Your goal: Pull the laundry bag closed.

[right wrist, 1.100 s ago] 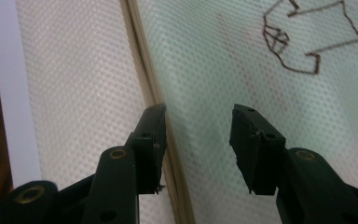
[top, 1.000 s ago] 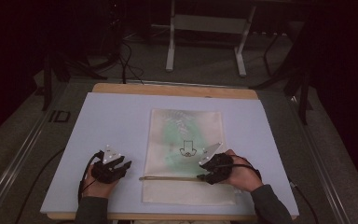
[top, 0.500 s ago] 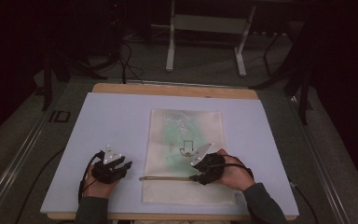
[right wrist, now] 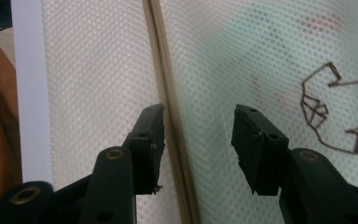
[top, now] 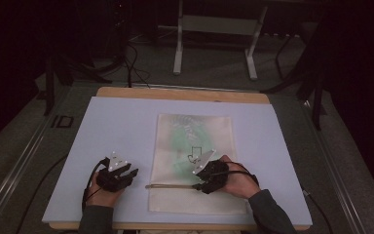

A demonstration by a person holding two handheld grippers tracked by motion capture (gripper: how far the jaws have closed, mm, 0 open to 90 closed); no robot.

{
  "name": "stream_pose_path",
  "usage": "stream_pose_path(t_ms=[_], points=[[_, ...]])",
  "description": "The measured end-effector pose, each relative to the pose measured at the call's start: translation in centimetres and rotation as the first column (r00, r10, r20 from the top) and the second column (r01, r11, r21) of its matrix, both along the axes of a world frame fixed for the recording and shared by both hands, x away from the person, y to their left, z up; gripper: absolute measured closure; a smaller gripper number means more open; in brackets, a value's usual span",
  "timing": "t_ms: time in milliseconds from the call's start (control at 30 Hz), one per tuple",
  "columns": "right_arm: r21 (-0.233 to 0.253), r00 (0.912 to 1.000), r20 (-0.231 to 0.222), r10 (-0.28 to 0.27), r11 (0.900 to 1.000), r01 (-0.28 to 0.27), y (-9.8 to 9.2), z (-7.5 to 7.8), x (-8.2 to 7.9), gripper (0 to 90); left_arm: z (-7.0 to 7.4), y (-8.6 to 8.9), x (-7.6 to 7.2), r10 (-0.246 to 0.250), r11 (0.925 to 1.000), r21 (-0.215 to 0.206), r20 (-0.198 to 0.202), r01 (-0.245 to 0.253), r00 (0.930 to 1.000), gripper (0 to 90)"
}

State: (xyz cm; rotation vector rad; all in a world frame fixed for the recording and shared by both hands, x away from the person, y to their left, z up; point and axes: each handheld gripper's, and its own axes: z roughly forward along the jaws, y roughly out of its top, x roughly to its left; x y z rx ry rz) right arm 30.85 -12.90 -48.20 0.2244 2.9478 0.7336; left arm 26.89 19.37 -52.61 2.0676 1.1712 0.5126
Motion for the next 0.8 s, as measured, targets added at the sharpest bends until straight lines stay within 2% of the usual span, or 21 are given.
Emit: stream_pose_path(t_ms=[367,800], points=[[0.012,0.9996,-0.002,0.028,1.0,-0.028,1.9,-0.1,0.0,59.4,0.0,0.0,0.0,-0.003,1.0,0.0,-0.001,0.003,1.0,61.6],[0.022,0.9978,-0.013,0.065,0.998,-0.064,3.9,-0.3,-0.2,60.8,0.0,0.0,0.0,-0.005,1.0,0.0,-0.002,0.005,1.0,61.5]])
